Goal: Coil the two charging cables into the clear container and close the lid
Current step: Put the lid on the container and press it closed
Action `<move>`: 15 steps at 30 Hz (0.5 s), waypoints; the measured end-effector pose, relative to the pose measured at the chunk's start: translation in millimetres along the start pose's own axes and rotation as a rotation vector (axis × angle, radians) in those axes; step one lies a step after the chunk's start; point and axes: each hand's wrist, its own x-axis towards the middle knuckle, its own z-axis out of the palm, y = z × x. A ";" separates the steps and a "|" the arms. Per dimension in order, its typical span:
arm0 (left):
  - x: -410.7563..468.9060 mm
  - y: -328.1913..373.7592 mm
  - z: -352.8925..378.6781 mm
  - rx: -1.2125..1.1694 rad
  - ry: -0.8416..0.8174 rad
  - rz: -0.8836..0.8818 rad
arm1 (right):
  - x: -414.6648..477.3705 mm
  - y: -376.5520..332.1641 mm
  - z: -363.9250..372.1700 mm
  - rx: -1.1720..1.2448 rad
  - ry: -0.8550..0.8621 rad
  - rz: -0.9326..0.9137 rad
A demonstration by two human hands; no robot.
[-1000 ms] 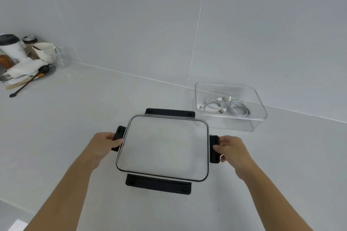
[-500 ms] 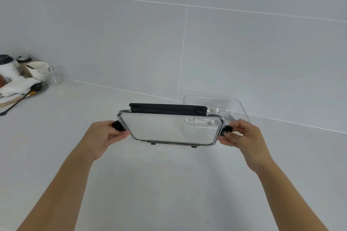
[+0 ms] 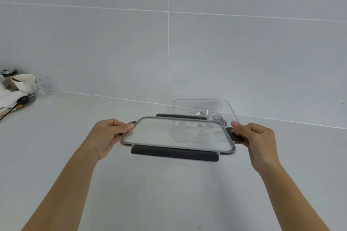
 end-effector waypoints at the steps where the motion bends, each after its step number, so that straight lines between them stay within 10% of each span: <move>1: 0.7 0.5 3.4 0.029 -0.008 0.009 | 1.1 -0.6 -1.6 -0.014 0.008 -0.009; 15: 31.4 -3.0 77.2 -0.076 -0.086 0.002 | 63.5 -2.2 -41.1 -0.037 0.034 0.087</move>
